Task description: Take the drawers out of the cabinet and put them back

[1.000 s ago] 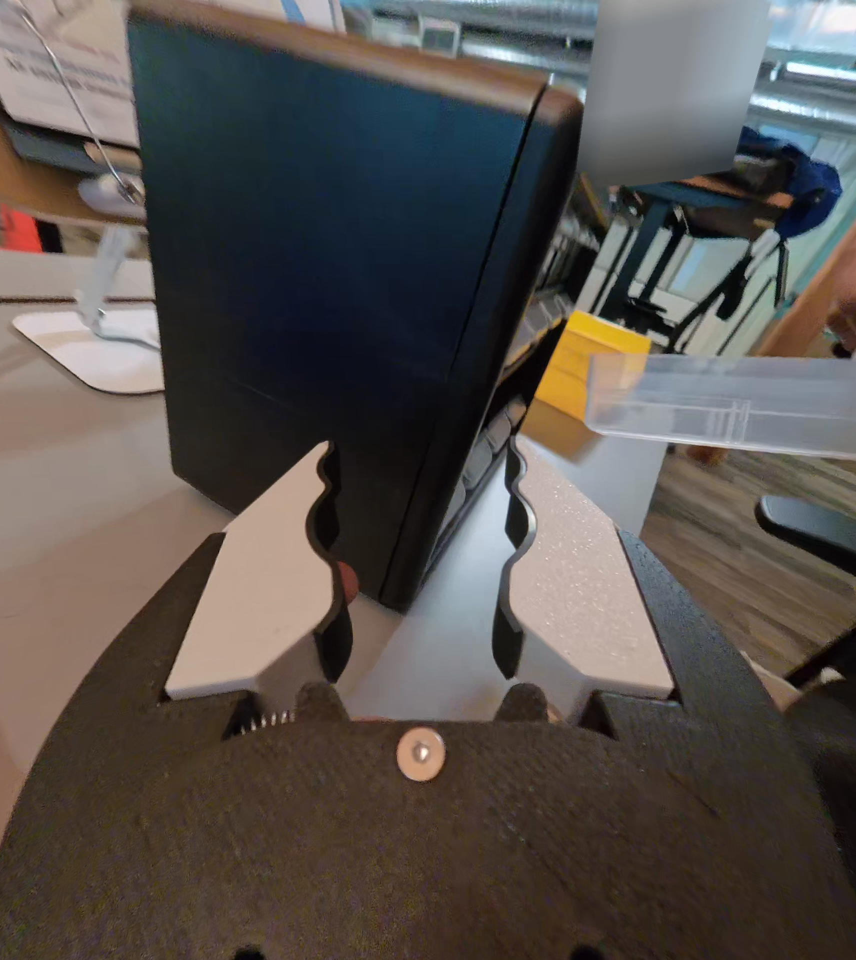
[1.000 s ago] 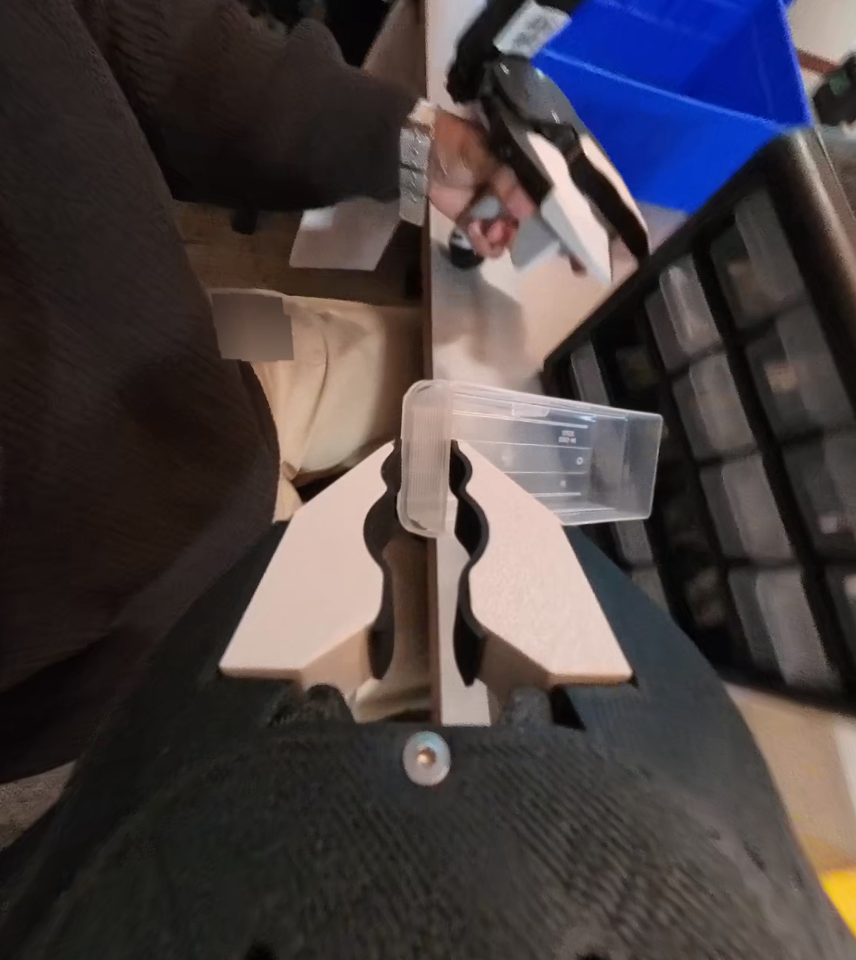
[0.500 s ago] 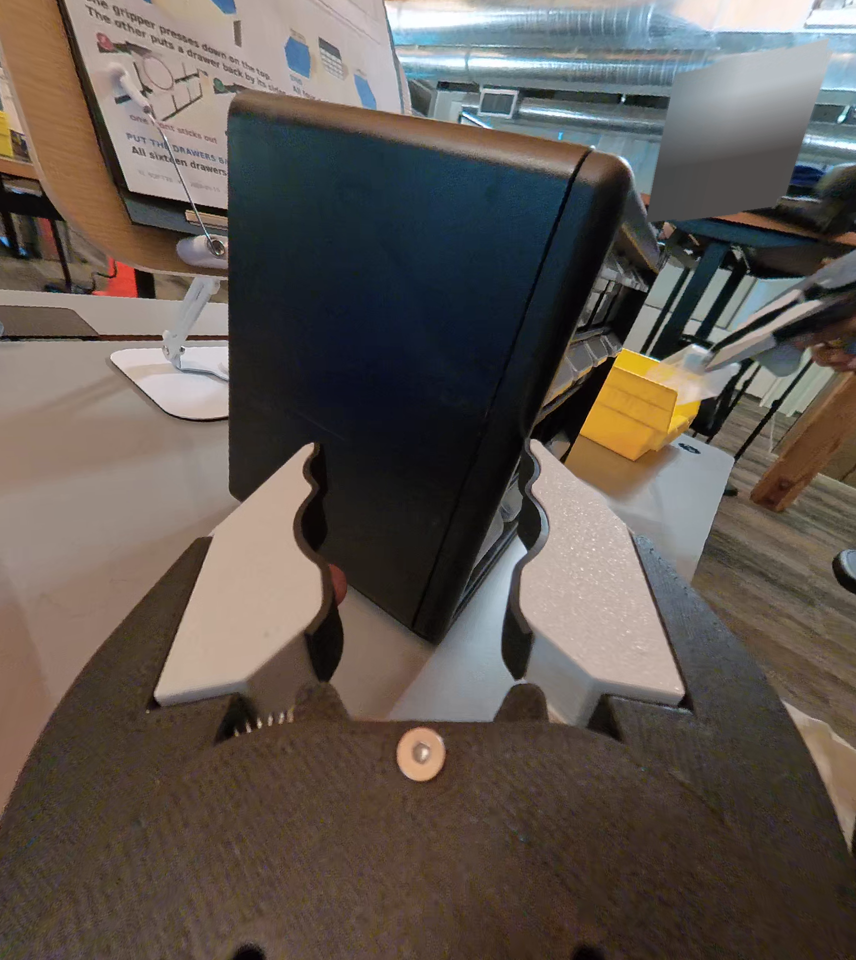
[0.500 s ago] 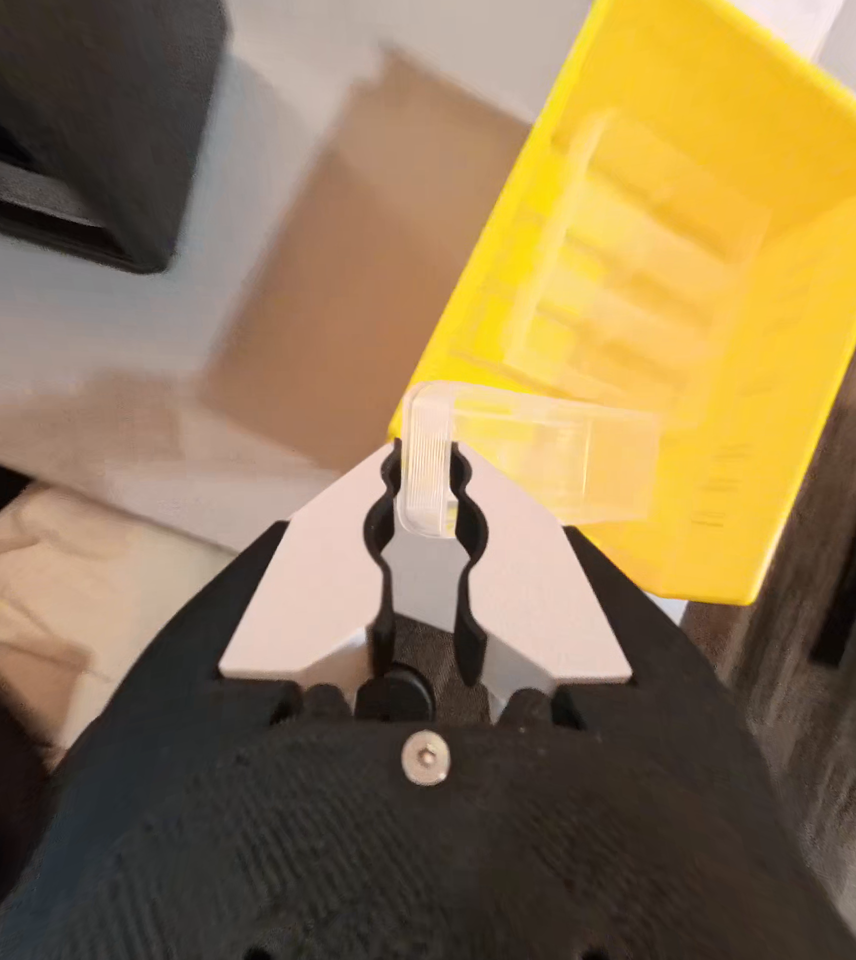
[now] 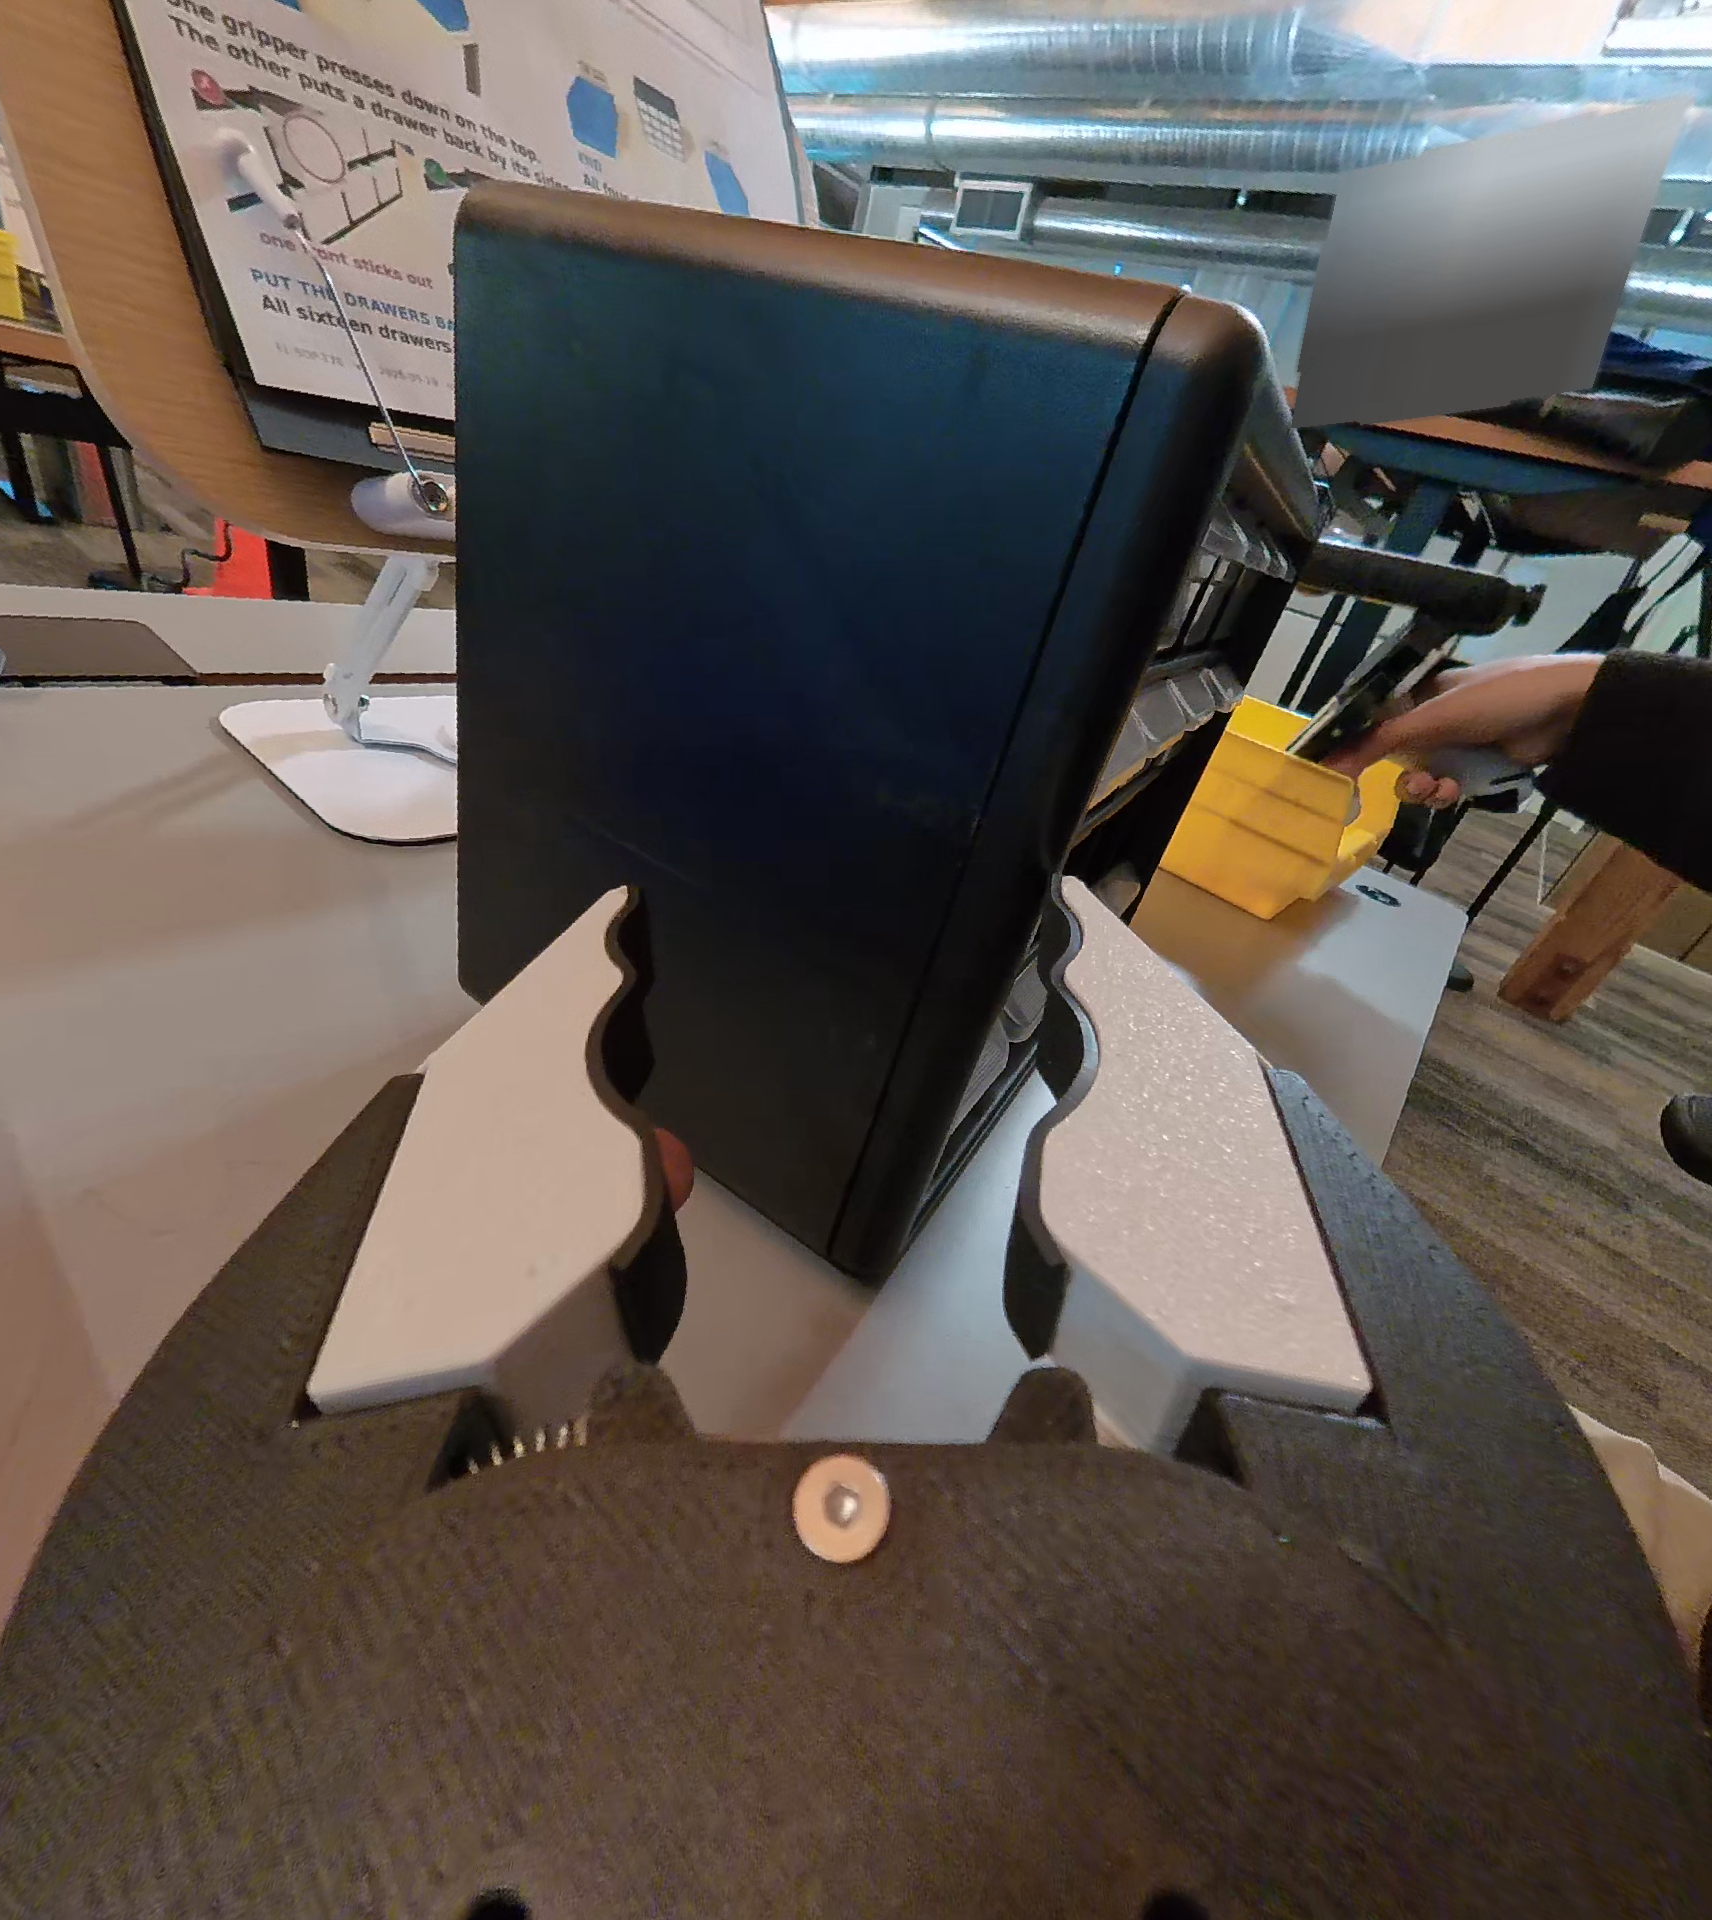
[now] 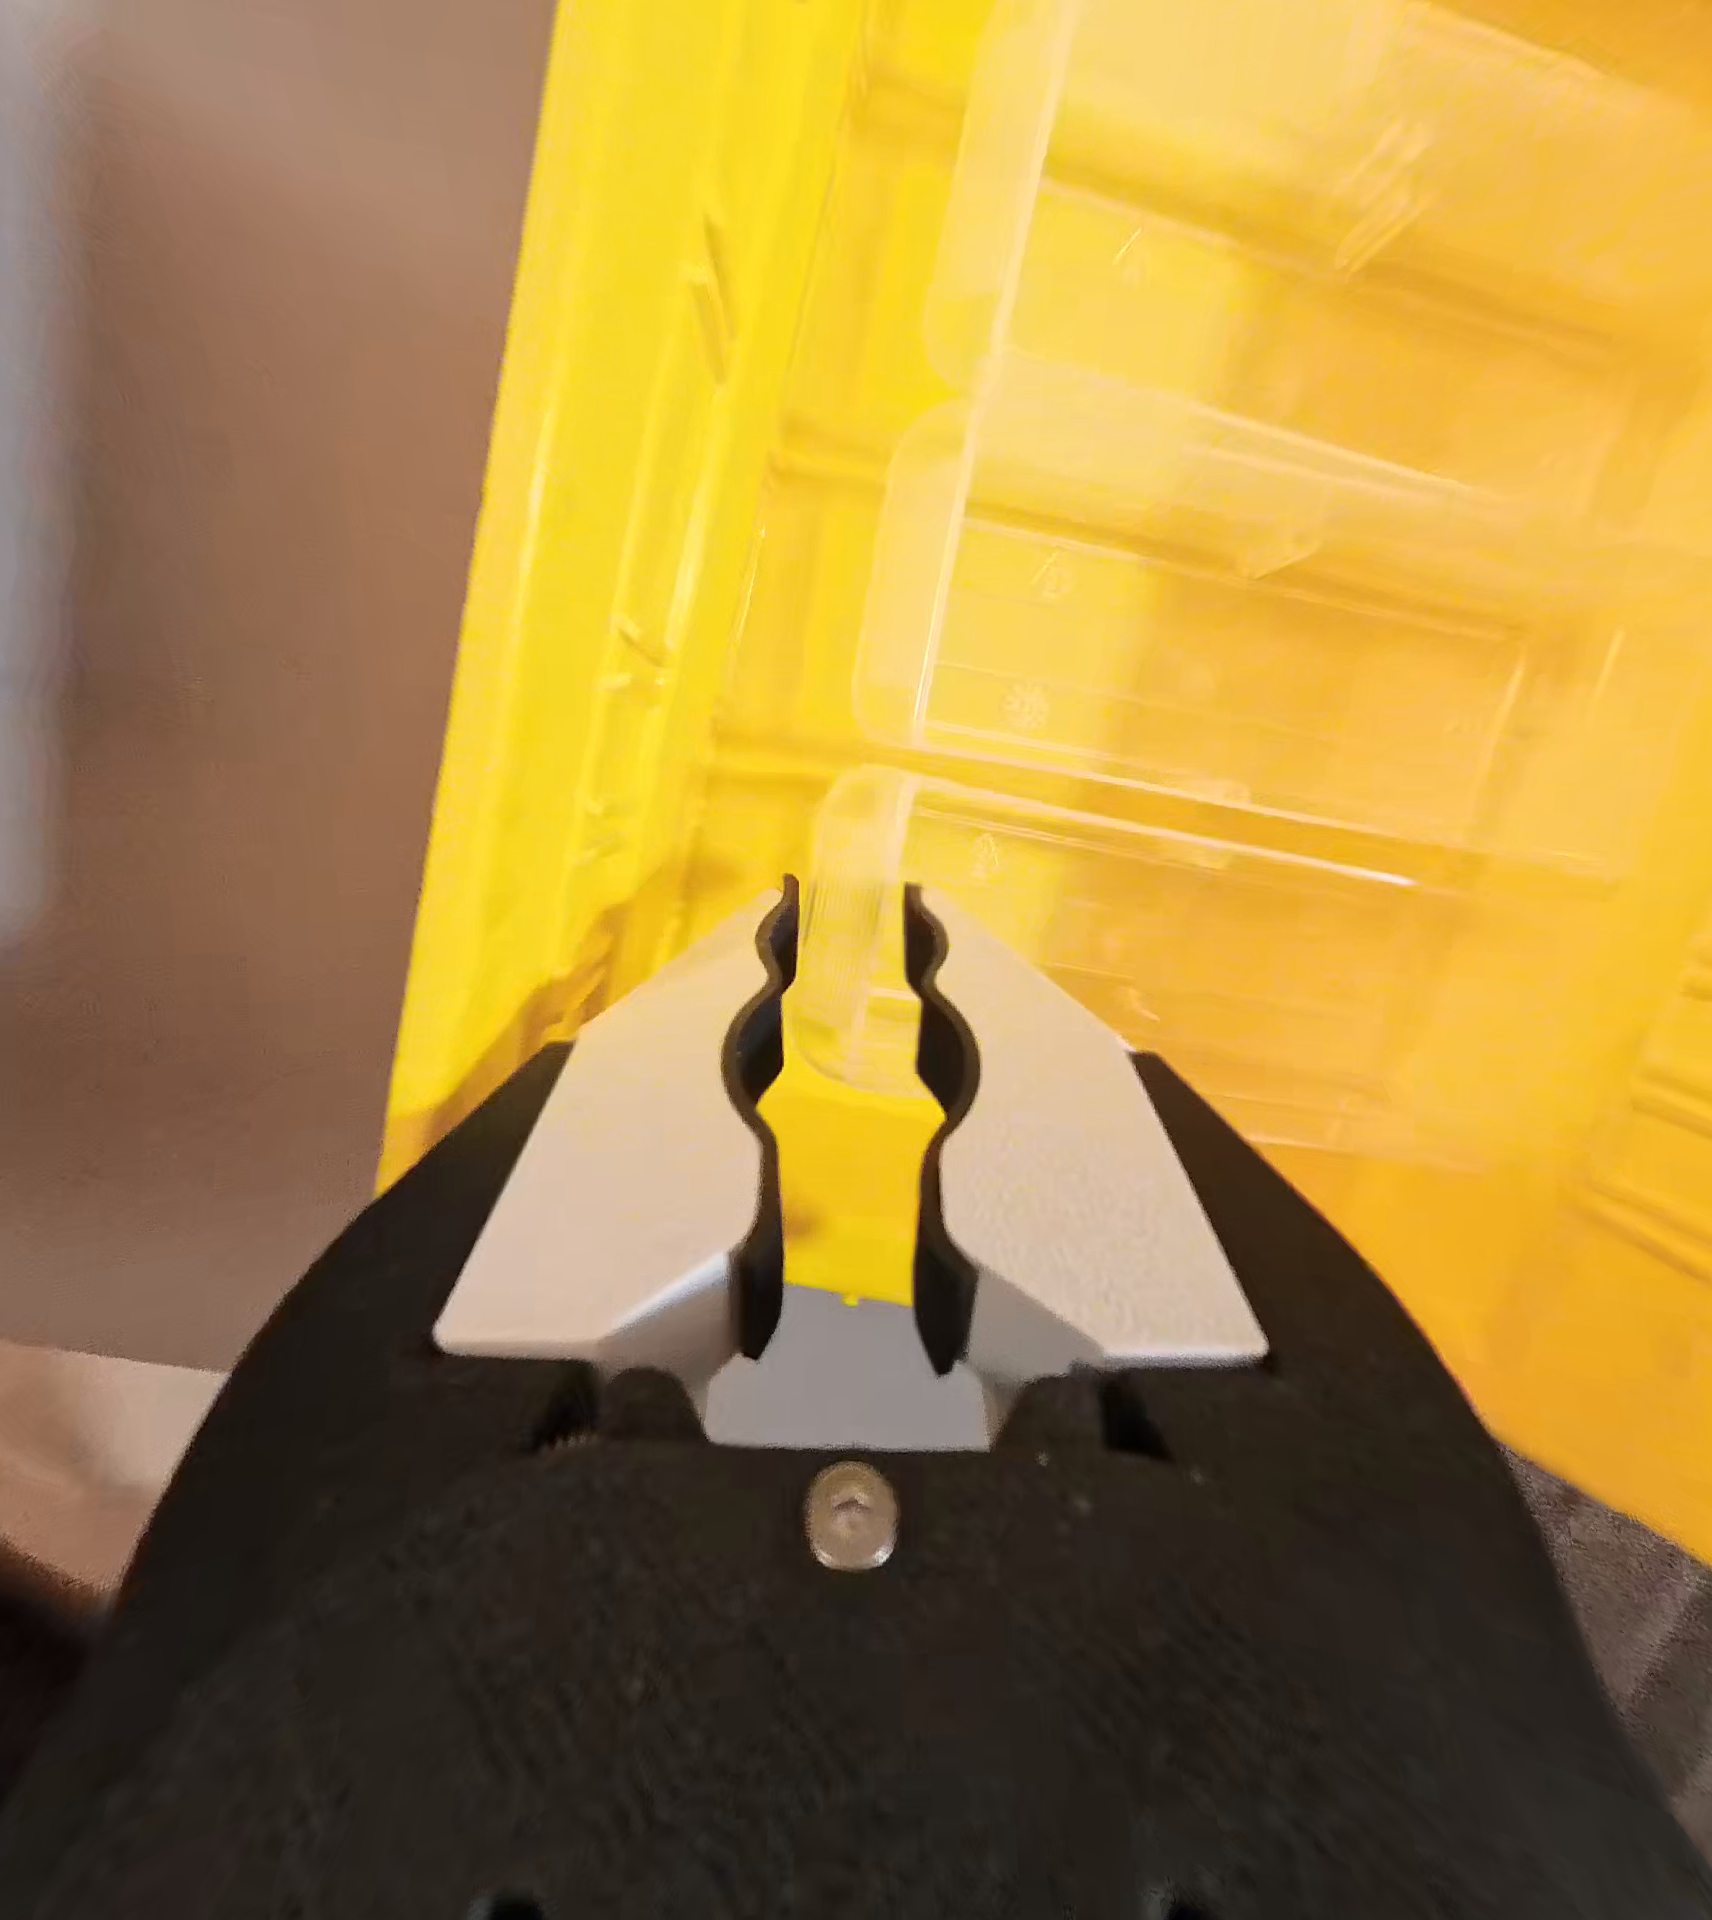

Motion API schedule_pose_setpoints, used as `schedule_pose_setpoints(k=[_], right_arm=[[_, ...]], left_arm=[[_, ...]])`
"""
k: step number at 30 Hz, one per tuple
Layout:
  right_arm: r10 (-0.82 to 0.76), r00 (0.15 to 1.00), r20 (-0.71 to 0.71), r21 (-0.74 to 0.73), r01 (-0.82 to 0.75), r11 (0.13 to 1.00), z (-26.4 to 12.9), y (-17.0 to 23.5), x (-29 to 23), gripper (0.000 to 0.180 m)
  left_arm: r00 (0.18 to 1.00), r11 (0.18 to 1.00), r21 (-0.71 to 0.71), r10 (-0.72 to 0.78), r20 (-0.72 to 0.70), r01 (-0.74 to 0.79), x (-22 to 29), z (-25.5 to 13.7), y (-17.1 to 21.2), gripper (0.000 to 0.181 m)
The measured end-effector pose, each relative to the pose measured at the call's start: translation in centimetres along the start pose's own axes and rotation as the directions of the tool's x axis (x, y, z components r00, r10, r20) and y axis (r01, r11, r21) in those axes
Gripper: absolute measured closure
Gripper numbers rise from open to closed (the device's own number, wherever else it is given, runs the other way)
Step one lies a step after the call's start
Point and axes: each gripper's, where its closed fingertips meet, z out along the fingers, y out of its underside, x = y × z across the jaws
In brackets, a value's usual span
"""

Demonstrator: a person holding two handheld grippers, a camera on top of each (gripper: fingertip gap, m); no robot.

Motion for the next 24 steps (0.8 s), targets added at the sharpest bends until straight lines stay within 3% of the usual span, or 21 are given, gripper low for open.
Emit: schedule_pose_setpoints(k=[1,9,17,24], right_arm=[[-0.005,1.000,-0.009,-0.004,0.005,1.000,0.2,0.1,0.1,0.160],[-0.010,0.999,-0.034,0.066,0.012,0.998,-0.9,-0.6,0.9,0.151],[0.093,0.991,-0.096,0.392,-0.048,0.919,-8.8,-4.3,1.4,0.154],[-0.174,0.984,-0.030,0.626,0.154,0.764,-14.7,-8.2,-12.9,0.146]], left_arm=[[1.000,1.000,0.001,0.000,0.000,0.000,0.0,0.0,0.0,0.109],[1.000,1.000,0.001,-0.011,-0.004,0.011,0.1,0.0,0.0,0.110],[1.000,1.000,-0.004,-0.020,-0.009,0.020,0.1,0.1,0.1,0.110],[0.999,1.000,-0.001,-0.030,-0.012,0.030,0.2,0.1,0.1,0.112]])
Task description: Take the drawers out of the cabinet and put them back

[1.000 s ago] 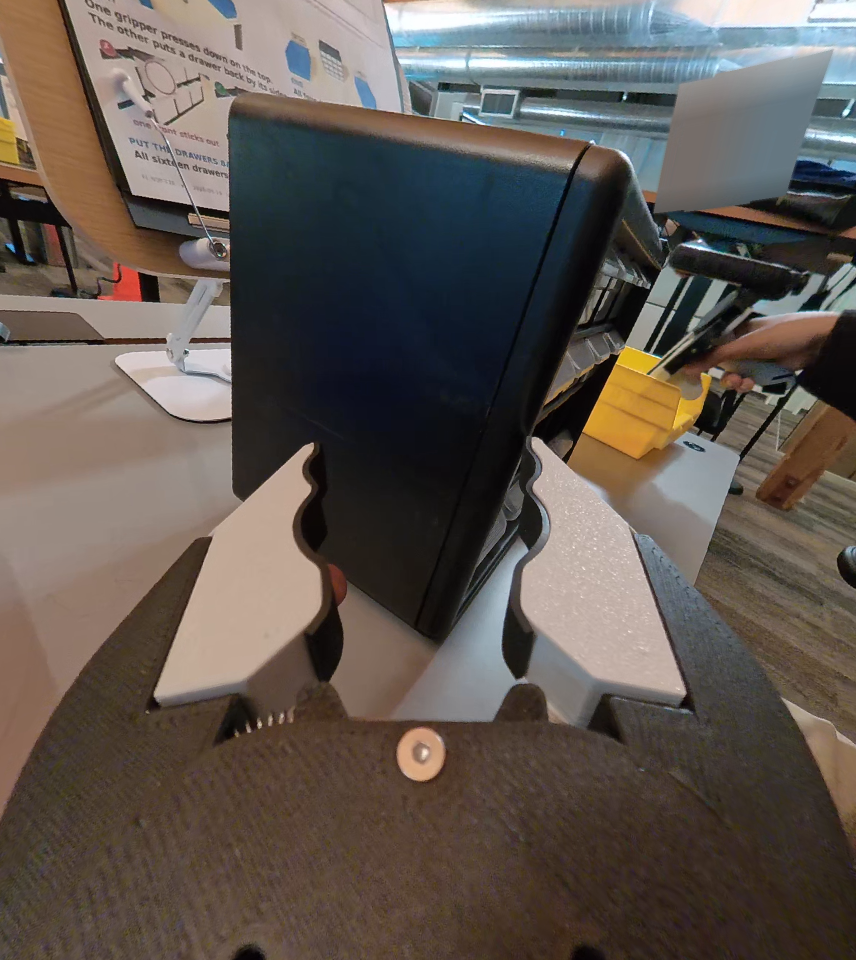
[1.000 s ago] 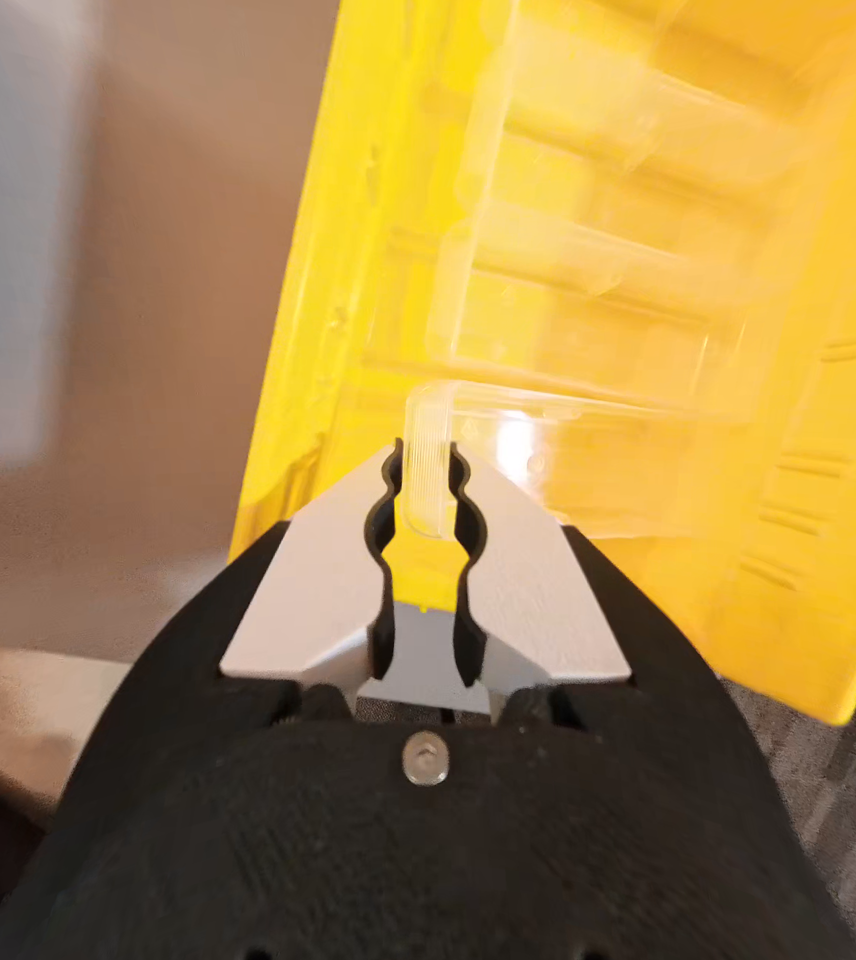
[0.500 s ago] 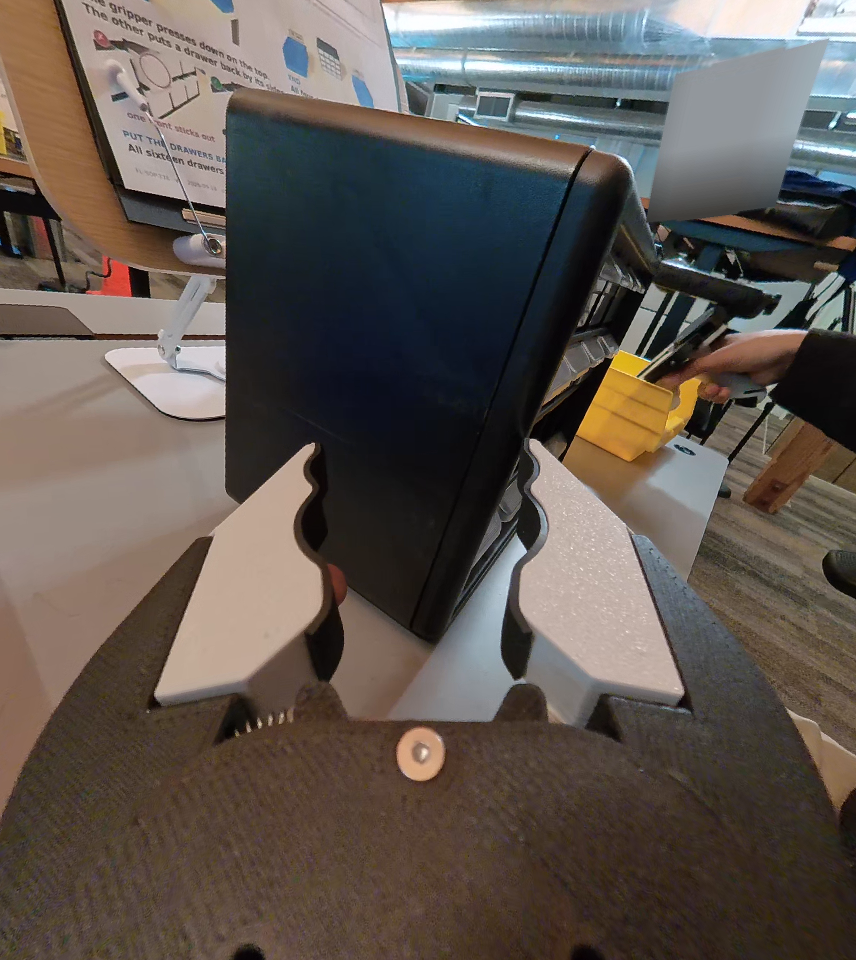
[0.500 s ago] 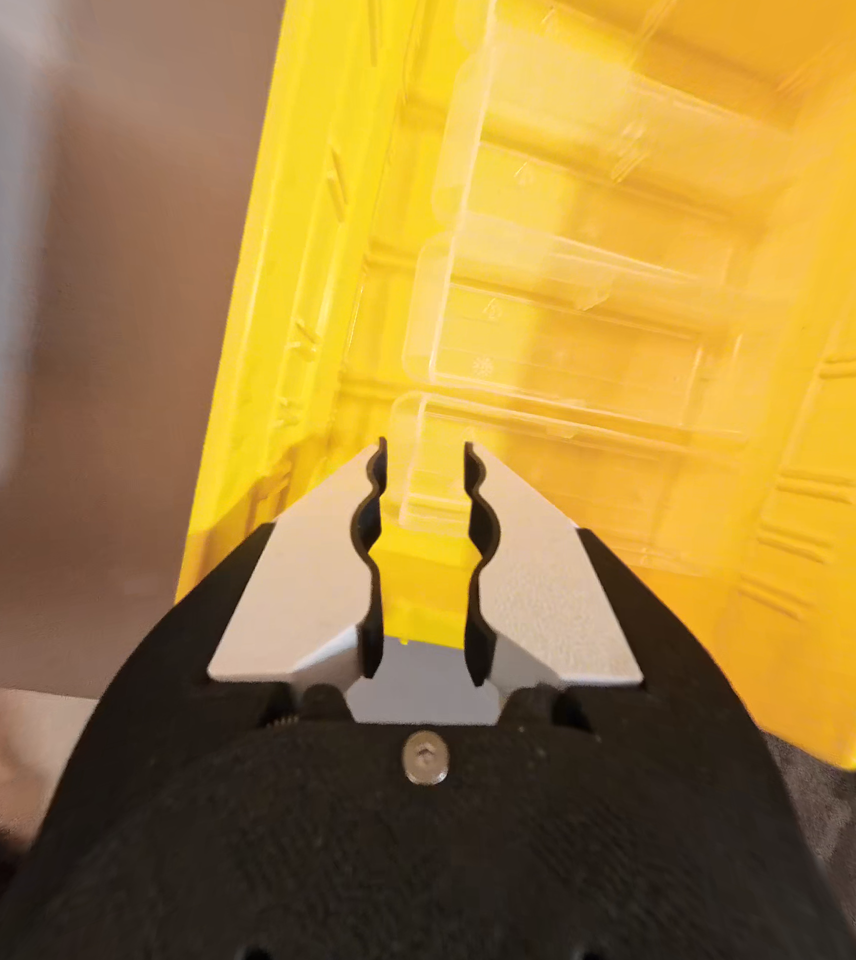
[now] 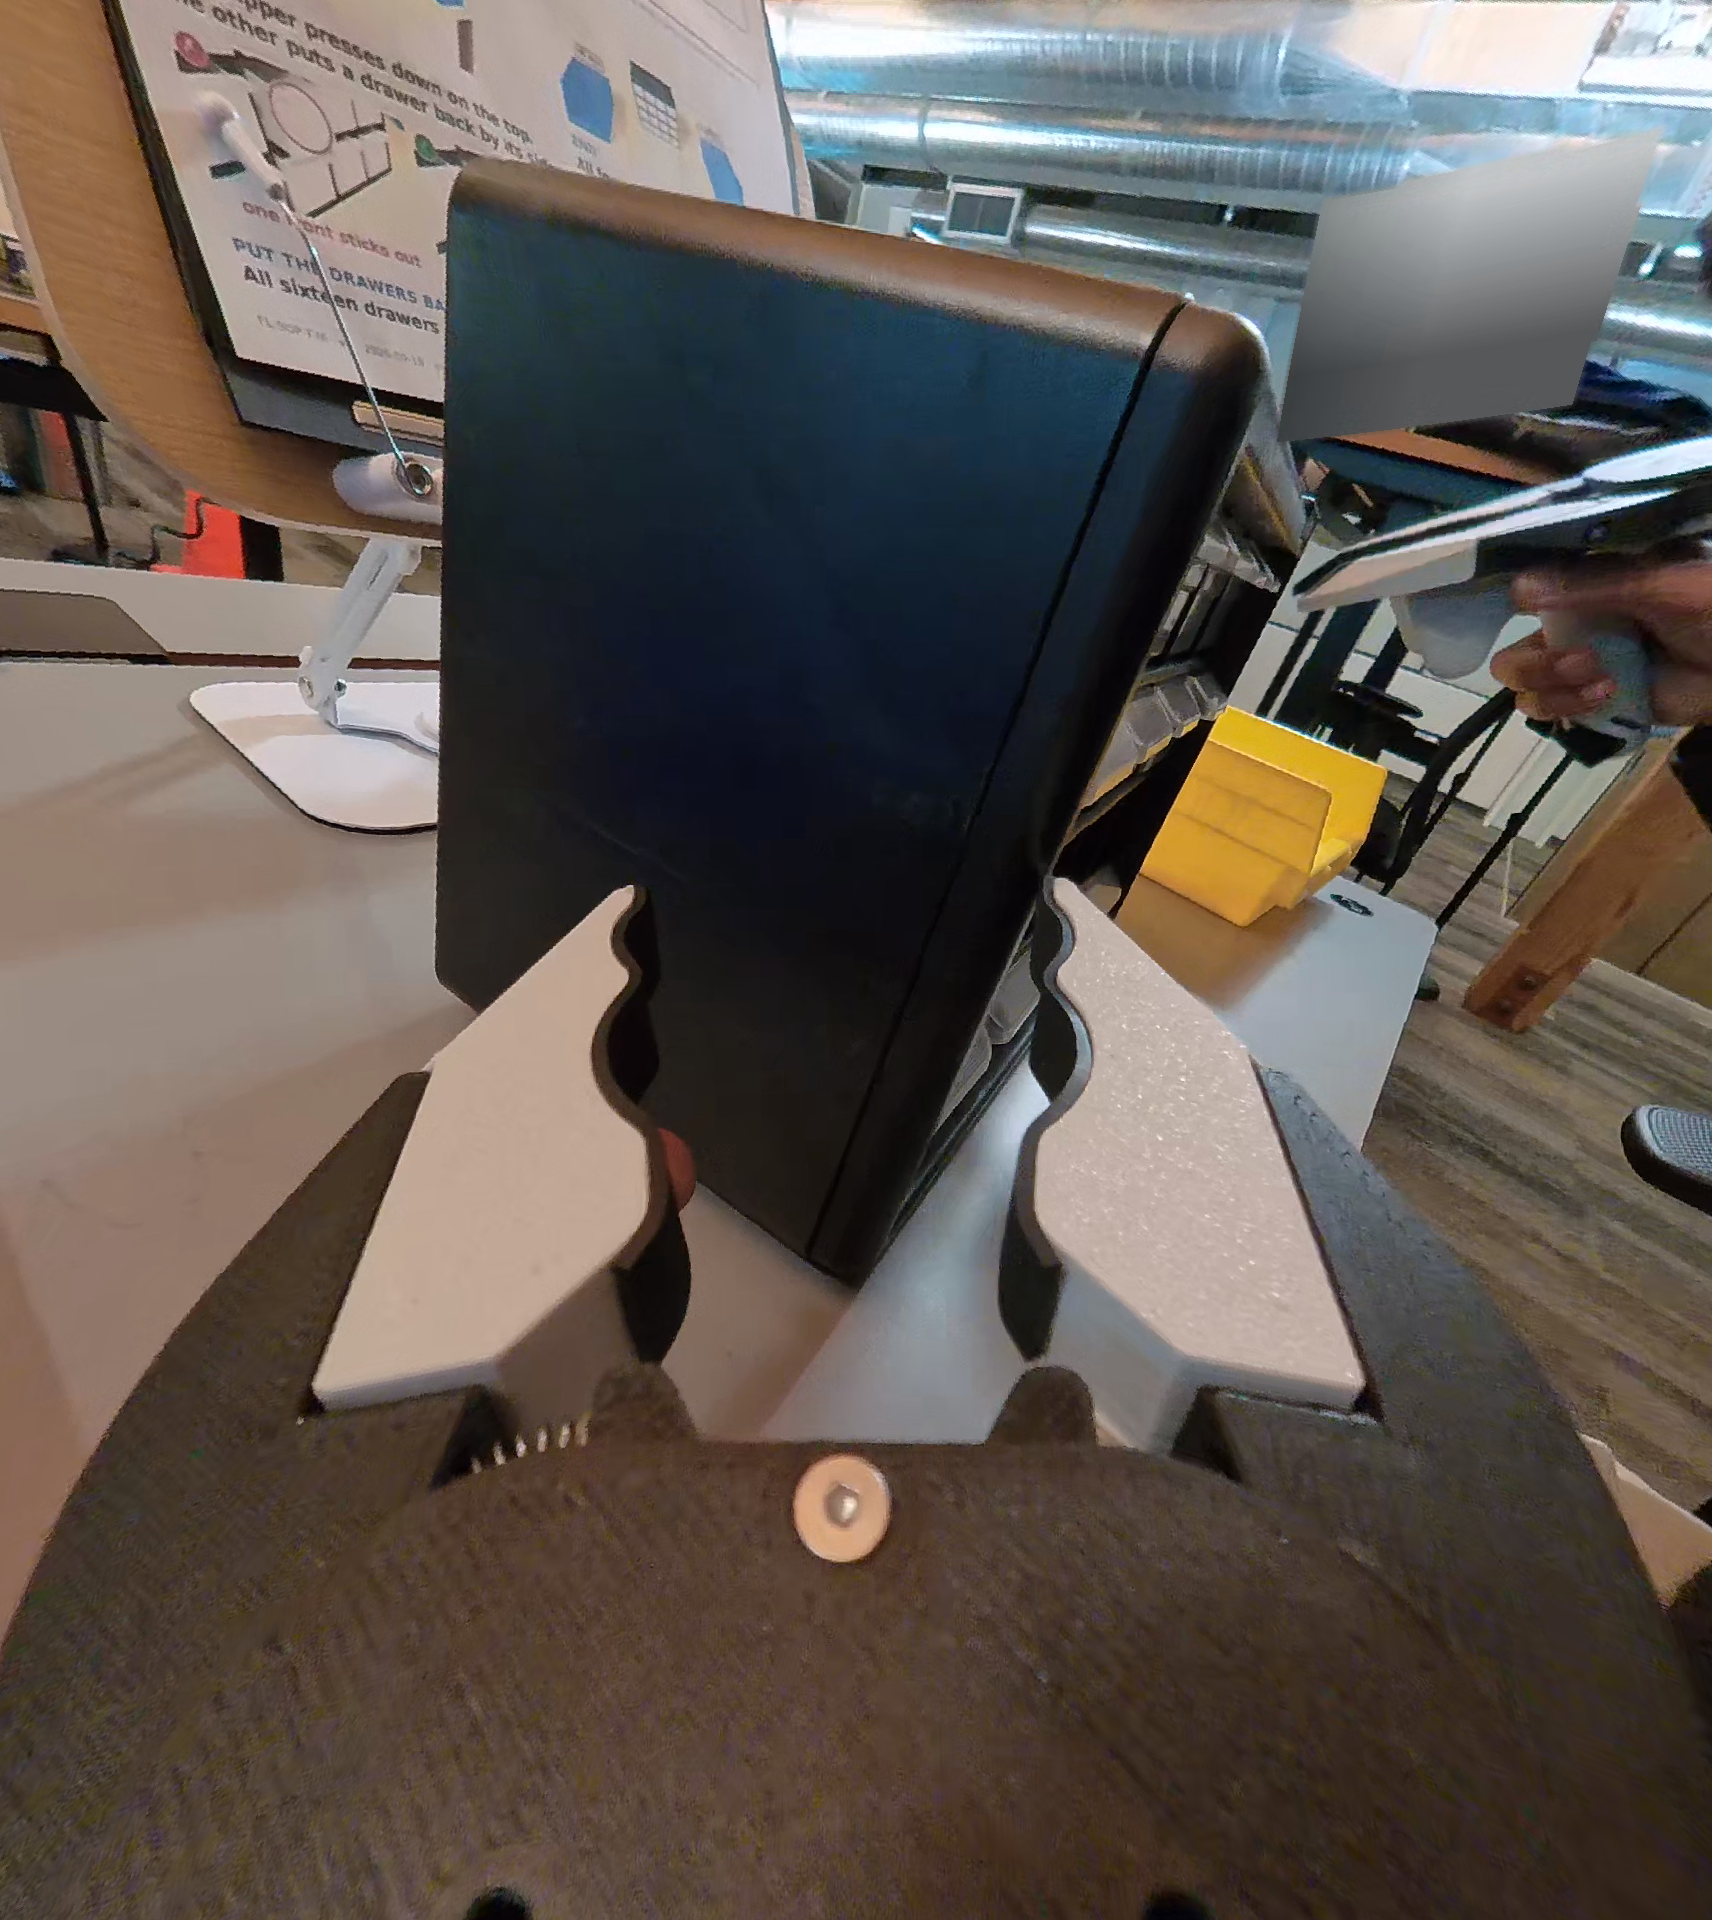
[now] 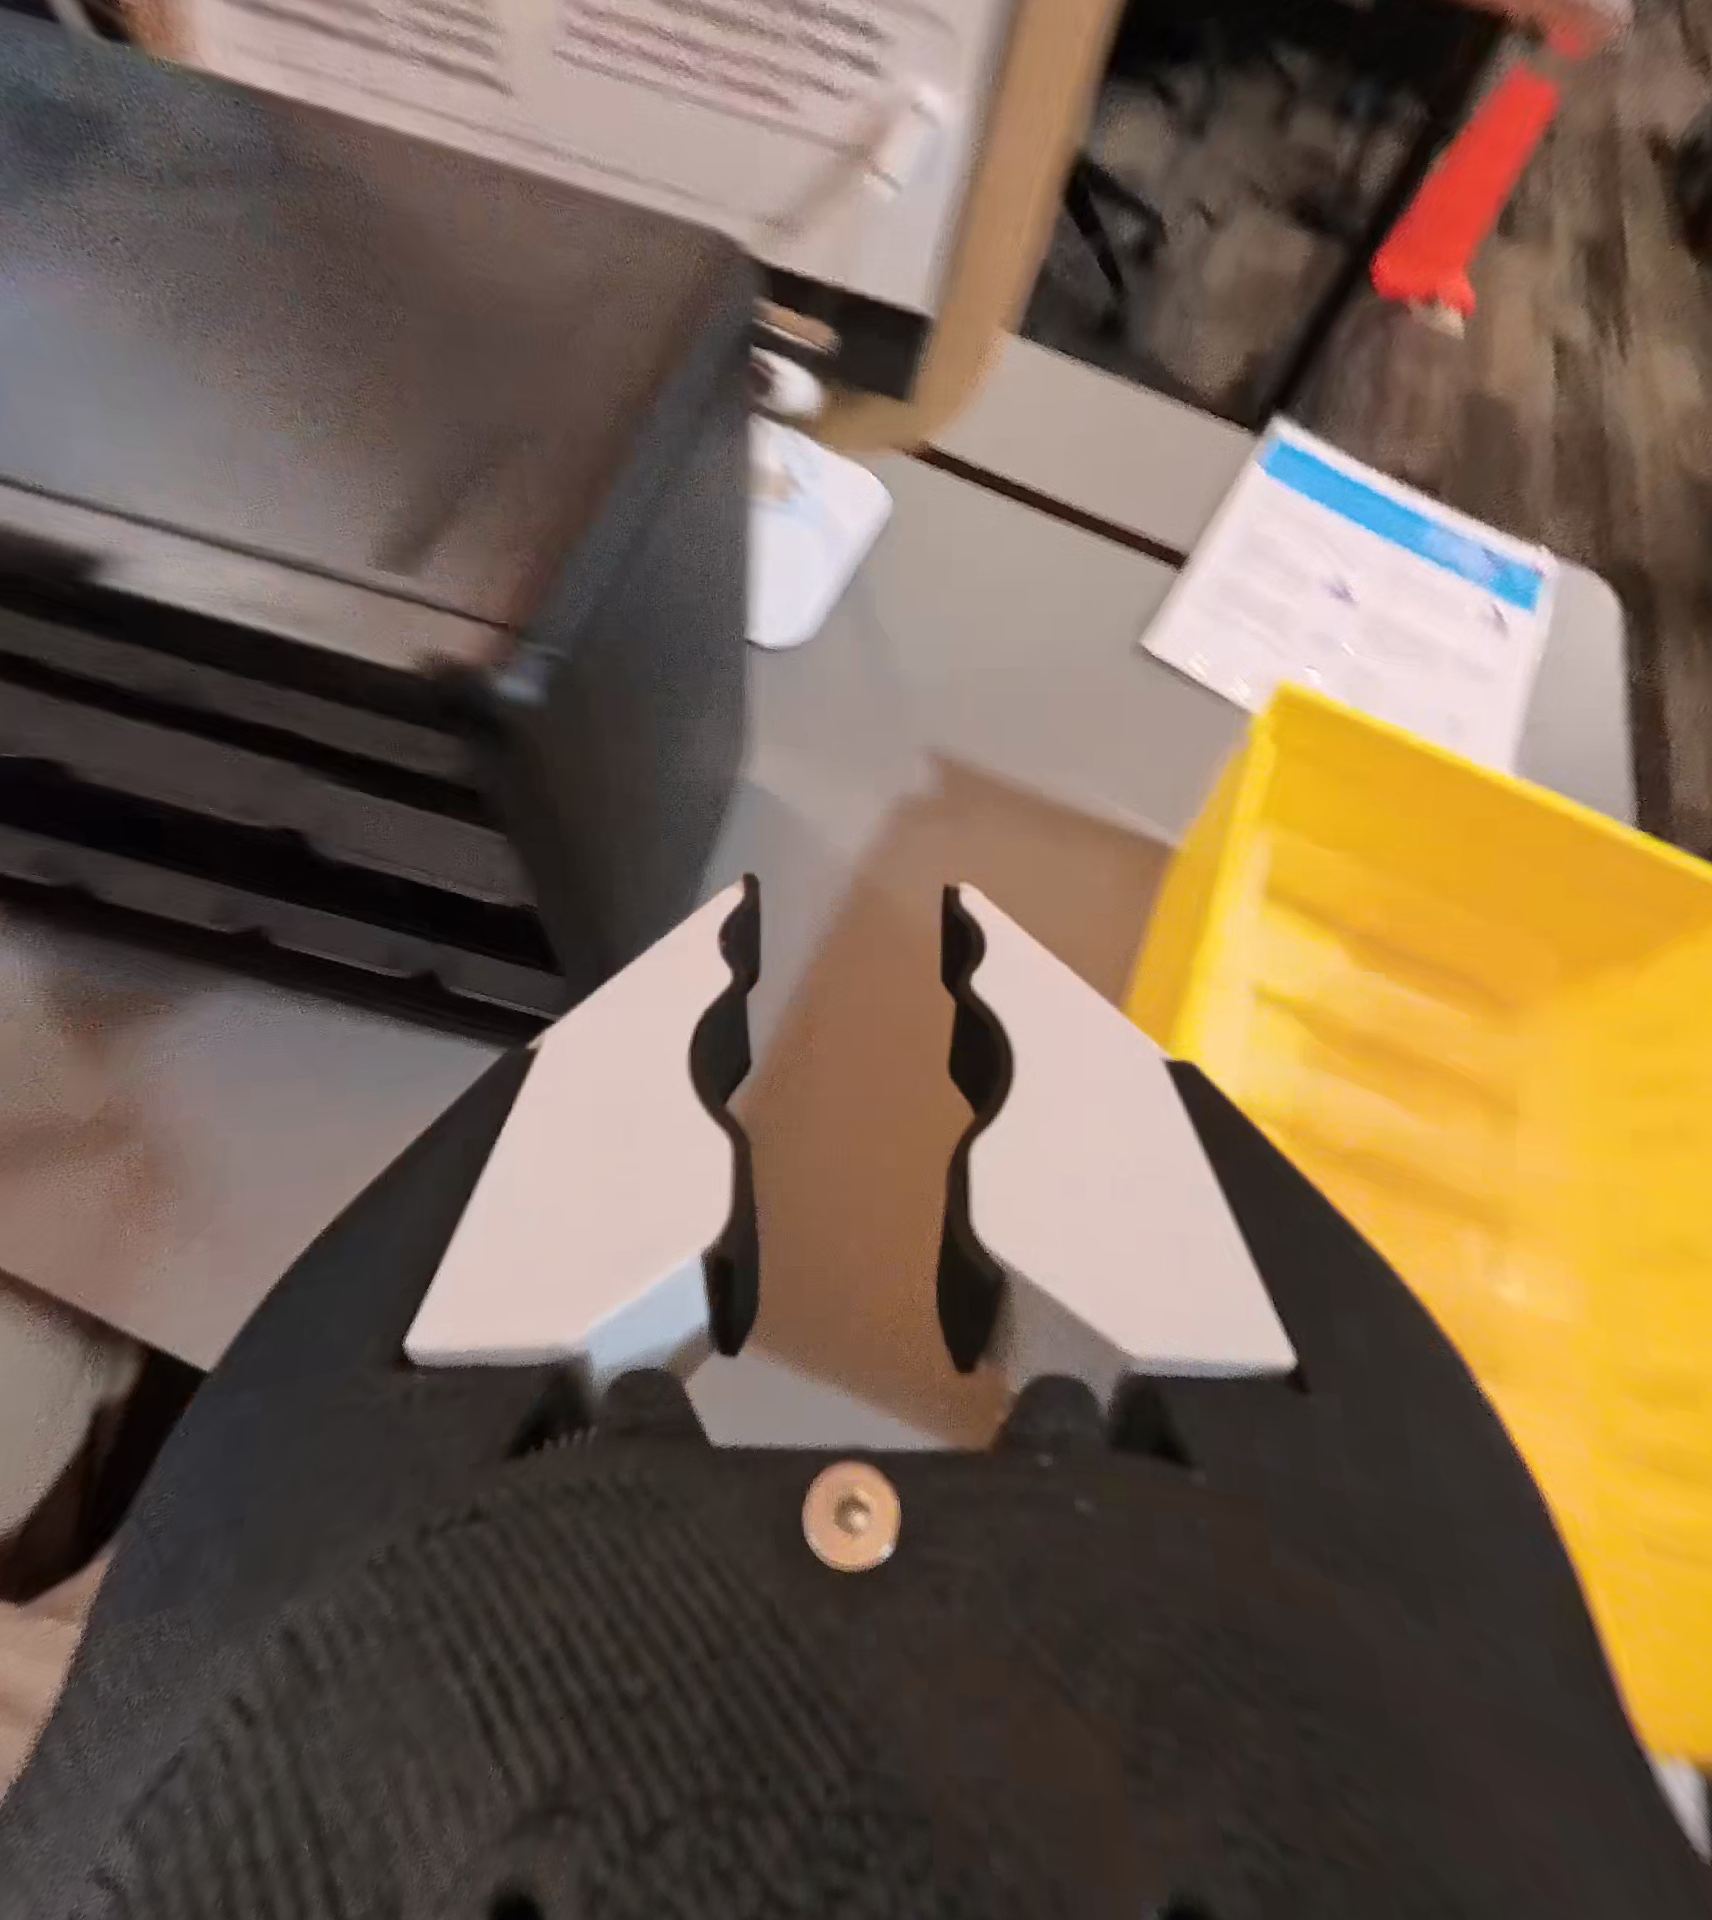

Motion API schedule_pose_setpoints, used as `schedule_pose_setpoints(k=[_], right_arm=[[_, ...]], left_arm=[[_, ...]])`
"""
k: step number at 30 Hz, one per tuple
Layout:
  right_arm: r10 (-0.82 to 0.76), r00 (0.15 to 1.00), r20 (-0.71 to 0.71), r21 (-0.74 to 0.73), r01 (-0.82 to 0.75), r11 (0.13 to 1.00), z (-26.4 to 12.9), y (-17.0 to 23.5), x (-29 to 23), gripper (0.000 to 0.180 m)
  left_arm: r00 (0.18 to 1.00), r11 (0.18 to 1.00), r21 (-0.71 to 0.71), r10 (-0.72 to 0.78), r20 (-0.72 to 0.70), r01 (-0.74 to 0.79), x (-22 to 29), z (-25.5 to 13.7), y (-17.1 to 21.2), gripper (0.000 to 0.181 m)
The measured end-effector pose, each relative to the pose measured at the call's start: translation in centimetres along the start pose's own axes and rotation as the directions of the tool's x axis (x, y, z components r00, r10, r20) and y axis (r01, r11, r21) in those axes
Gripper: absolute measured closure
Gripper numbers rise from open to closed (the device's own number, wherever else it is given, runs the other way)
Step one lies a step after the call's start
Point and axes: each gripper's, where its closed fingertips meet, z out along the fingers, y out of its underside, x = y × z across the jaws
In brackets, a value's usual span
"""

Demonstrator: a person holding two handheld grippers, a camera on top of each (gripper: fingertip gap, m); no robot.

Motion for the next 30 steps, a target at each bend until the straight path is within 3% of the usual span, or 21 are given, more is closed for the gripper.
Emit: schedule_pose_setpoints(k=[3,6,11,16,19,23,30], right_arm=[[-0.044,0.996,0.072,0.111,0.036,0.993,0.8,-1.2,-5.9,0.144],[-0.021,0.994,0.106,0.113,0.009,0.994,2.7,0.5,-9.1,0.136],[-0.050,0.999,0.001,0.107,0.050,0.993,4.1,2.6,-8.6,0.135],[0.027,0.995,0.092,0.125,-0.039,0.991,7.2,4.6,-9.2,0.134],[0.056,0.991,0.125,0.168,-0.077,0.983,8.3,5.0,-8.8,0.157],[0.031,0.984,0.176,0.159,-0.059,0.985,8.1,5.2,-8.7,0.157],[-0.031,0.994,0.105,0.146,0.015,0.989,5.9,6.4,-9.9,0.156]], left_arm=[[1.000,1.000,-0.007,0.007,-0.002,-0.007,0.3,0.0,0.1,0.111],[1.000,0.999,-0.027,0.023,-0.006,-0.023,0.7,0.1,0.5,0.110],[0.999,0.997,-0.064,0.038,-0.014,-0.039,1.2,0.7,1.4,0.109],[0.998,0.989,-0.133,0.061,0.017,-0.058,1.0,1.5,2.9,0.113],[0.999,0.985,-0.169,0.045,0.001,-0.044,1.3,1.7,3.5,0.120],[1.000,0.988,-0.157,0.005,0.012,-0.003,0.8,1.7,3.3,0.129],[0.999,0.987,-0.160,-0.004,0.033,0.009,0.5,1.8,3.4,0.127]])
